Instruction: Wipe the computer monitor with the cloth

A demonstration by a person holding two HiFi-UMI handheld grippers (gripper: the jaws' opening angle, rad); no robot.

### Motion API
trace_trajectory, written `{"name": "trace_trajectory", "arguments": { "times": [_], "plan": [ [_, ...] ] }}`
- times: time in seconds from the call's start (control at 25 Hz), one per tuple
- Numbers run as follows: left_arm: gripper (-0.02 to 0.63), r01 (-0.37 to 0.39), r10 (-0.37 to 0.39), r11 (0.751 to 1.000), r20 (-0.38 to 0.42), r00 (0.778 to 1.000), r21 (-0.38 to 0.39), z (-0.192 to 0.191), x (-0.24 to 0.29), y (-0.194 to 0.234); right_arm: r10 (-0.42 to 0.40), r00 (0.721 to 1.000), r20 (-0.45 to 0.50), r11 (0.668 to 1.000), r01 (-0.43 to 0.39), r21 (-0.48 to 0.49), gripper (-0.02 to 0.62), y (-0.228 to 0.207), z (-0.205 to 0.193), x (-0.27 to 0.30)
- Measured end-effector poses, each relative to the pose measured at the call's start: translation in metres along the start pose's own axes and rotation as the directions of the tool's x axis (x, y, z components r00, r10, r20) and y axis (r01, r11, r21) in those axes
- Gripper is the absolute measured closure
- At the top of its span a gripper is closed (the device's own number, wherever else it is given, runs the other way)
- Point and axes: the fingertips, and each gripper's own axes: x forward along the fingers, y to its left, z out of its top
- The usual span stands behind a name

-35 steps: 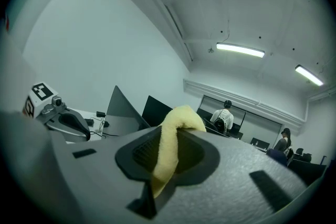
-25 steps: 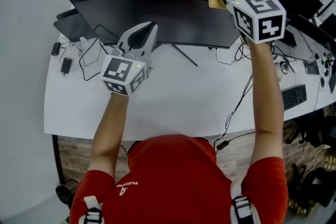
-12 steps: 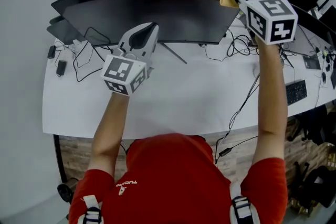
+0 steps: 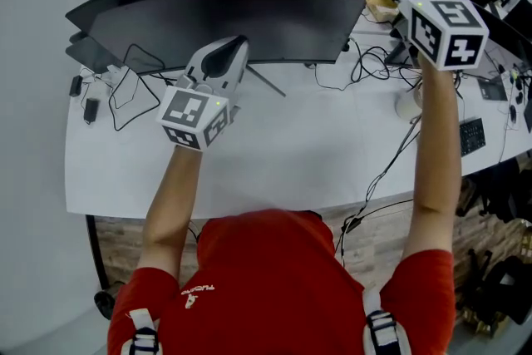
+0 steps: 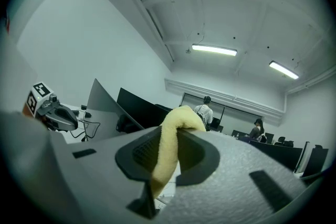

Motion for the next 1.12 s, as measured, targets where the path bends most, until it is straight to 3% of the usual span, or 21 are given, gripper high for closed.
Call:
{"name": "trace_trajectory", "arguments": {
  "times": [0.52,1.12],
  "plan": [
    [0.595,0.0,0.0,1.0,-0.025,1.0,0.003,-0.009,0.004,-0.003,-0.041,0.999,0.012,0.995,0.04,0.089,0.535,-0.028,-0.018,-0.017],
    [0.595,0.009,-0.009,1.0,-0.048,0.999,-0.005,-0.02,0.004,-0.007,-0.038,0.999,-0.003,0.989,0.038,0.144,0.535,-0.02,-0.046,-0.015]
  ]
}}
